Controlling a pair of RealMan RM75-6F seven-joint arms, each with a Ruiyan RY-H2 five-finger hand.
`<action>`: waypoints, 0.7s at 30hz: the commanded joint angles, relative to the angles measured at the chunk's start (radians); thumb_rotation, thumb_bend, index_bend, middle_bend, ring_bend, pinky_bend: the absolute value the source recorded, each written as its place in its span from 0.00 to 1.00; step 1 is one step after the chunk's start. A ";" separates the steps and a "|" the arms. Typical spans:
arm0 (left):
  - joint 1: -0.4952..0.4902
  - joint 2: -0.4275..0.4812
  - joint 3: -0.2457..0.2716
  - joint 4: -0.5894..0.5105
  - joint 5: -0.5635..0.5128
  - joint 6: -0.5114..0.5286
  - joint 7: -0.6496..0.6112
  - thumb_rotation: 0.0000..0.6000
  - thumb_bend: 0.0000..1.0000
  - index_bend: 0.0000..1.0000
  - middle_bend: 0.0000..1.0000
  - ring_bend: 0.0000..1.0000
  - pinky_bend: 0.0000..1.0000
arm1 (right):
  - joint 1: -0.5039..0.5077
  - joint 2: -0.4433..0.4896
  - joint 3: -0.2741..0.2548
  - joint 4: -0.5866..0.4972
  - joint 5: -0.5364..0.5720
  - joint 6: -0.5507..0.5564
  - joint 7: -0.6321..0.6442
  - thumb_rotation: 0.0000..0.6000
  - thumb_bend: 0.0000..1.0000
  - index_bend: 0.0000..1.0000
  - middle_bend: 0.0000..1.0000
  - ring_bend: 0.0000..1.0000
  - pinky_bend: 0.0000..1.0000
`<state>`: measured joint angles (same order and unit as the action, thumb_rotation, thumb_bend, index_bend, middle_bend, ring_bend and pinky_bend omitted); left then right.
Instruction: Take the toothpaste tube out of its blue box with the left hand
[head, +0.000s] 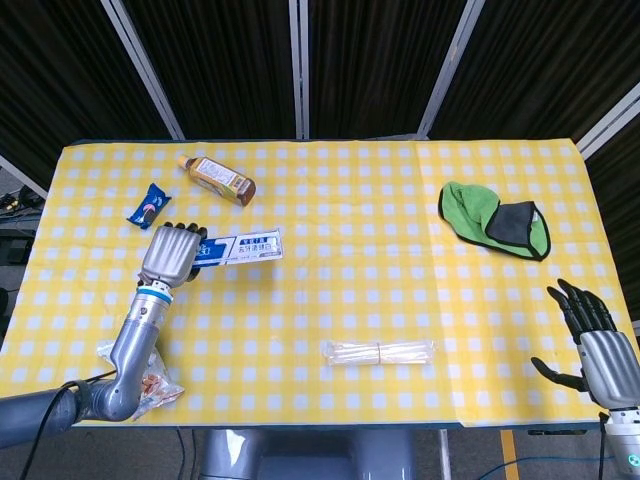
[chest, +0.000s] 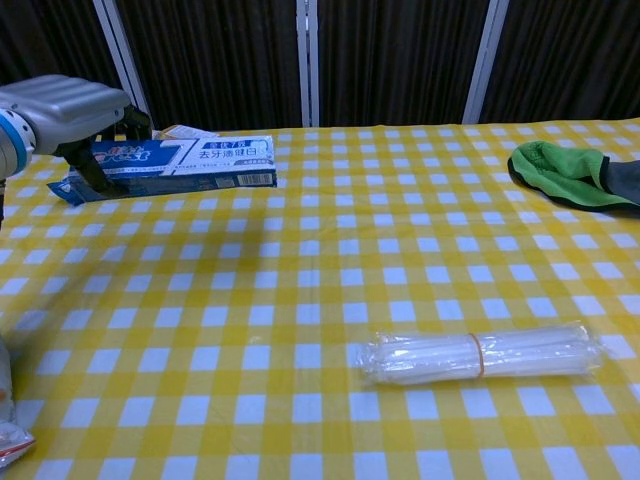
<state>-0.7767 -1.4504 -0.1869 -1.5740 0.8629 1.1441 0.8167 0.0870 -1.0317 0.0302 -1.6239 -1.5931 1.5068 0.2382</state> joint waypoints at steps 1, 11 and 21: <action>-0.023 0.077 0.008 -0.063 0.044 0.015 0.076 1.00 0.40 0.52 0.34 0.39 0.41 | -0.002 0.002 0.000 -0.002 -0.002 0.004 0.003 1.00 0.08 0.00 0.00 0.00 0.00; -0.072 0.200 0.040 -0.130 0.146 0.027 0.238 1.00 0.40 0.51 0.32 0.37 0.40 | -0.005 0.009 0.001 -0.006 -0.008 0.015 0.015 1.00 0.08 0.00 0.00 0.00 0.00; -0.131 0.268 0.069 -0.156 0.237 0.041 0.450 1.00 0.40 0.47 0.28 0.32 0.36 | -0.007 0.013 0.003 -0.007 -0.009 0.021 0.027 1.00 0.08 0.00 0.00 0.00 0.00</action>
<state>-0.8879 -1.2056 -0.1311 -1.7219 1.0709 1.1812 1.2124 0.0796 -1.0183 0.0335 -1.6304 -1.6016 1.5280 0.2657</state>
